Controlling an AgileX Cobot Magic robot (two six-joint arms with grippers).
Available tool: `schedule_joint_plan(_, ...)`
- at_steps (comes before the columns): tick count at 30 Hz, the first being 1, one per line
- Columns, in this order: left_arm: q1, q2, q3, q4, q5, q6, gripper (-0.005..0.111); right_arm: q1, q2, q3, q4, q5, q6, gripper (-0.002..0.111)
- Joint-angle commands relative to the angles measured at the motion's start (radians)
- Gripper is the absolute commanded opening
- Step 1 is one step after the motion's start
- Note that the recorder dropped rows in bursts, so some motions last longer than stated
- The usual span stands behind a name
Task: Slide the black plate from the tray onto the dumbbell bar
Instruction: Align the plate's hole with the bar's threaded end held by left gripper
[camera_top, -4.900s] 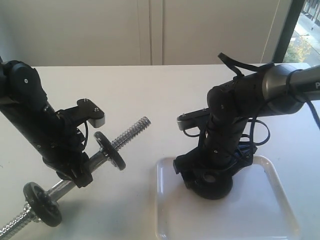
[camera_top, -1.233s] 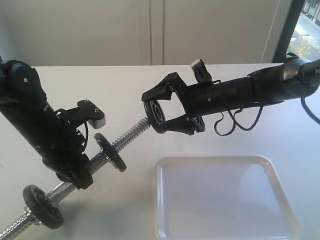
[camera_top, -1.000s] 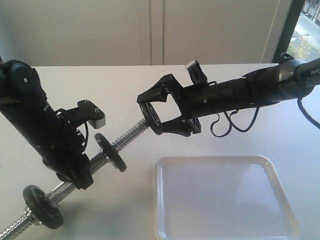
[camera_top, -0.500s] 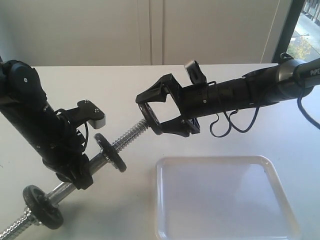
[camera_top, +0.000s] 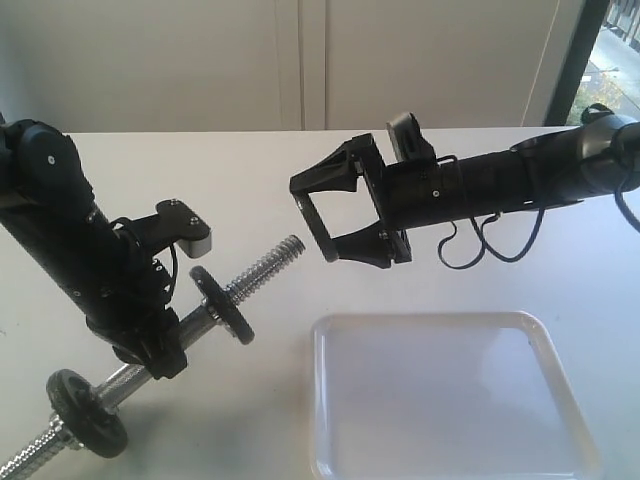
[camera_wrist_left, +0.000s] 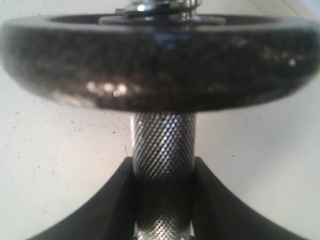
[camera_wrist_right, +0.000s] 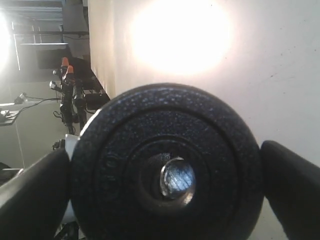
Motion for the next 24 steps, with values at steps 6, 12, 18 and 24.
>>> schedule_joint_plan(6,-0.001,-0.048,-0.019,-0.079,0.004,0.006,0.000,-0.014,-0.005,-0.012,-0.081,0.061,0.101,0.000)
schedule_joint_plan(12,-0.001,-0.048,-0.019,-0.079,0.004,0.007,0.000,-0.013,-0.005,-0.012,-0.043,0.061,0.104,0.000)
schedule_joint_plan(18,-0.001,-0.048,-0.019,-0.079,0.004,0.007,0.000,0.015,-0.005,-0.012,-0.020,0.061,0.101,0.000)
schedule_joint_plan(24,-0.001,-0.048,-0.019,-0.079,0.004,0.007,0.000,0.029,-0.005,-0.012,-0.005,0.061,0.090,0.000)
